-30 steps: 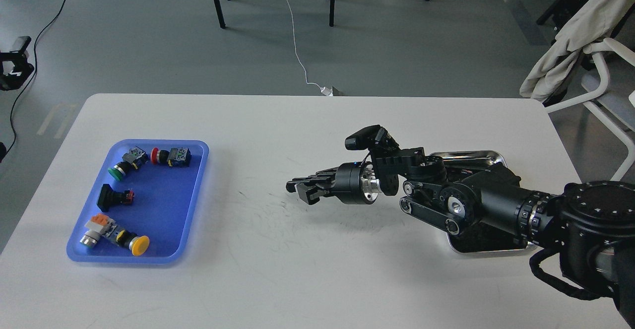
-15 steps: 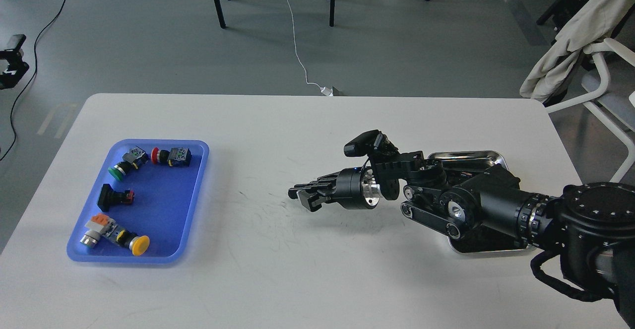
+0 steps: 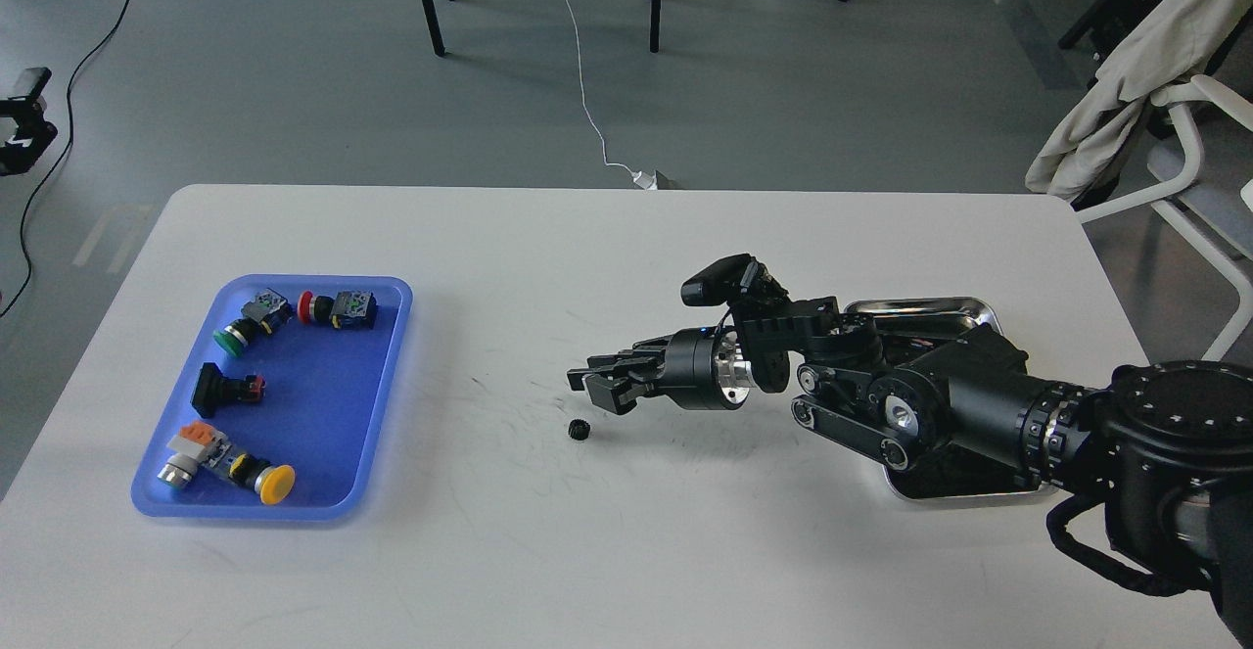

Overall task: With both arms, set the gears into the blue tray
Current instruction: 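Lower the right gripper and release the black ring on the table, then raise and retract the right arm away from the ring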

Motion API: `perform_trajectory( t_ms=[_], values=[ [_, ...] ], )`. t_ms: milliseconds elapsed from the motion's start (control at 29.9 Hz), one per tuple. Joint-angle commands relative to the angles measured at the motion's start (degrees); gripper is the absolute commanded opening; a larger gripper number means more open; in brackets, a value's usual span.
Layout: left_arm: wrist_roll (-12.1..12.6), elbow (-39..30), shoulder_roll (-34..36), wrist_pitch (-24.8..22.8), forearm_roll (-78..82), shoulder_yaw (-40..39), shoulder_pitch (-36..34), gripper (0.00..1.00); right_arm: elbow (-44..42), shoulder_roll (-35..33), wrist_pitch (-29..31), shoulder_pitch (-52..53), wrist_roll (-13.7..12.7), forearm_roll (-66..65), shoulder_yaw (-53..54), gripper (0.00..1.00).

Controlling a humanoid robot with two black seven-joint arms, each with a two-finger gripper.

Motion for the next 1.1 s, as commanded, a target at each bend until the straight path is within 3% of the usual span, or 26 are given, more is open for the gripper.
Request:
perform_trajectory(
  t_ms=[0,234,568,702,836,1070],
  values=[
    [0.00,0.00,0.00,0.00,0.00,0.01,0.02,0.98,-0.31,0.00,-1.10,0.00,0.00,0.78,2.15,0.45],
    [0.53,0.00,0.00,0.00,0.17,2.37,-0.15,0.98,-4.09,0.00,-0.75,0.00,0.00,2.18,16.21,0.59],
    [-0.26,0.00,2.11,-2.11,0.17,3.87,-0.86,0.98,-4.00,0.00,-1.45,0.00,0.00,17.47,26.40,0.74],
    [-3.50,-0.35,2.29,-2.90,1.05,4.14,-0.77,0.98,-3.91,0.00,-1.45,-0.09,0.00,21.33,32.21,0.84],
    [-8.22,-2.37,2.55,-4.18,9.02,4.05,-0.68,0.98,-3.65,-3.42,-1.45,-0.17,0.00,28.09,32.93,0.86],
    [-8.22,-6.41,2.90,-4.18,18.45,4.14,-0.68,0.98,-1.20,-12.47,-1.36,-0.35,-0.32,44.19,32.05,0.91]
  ],
)
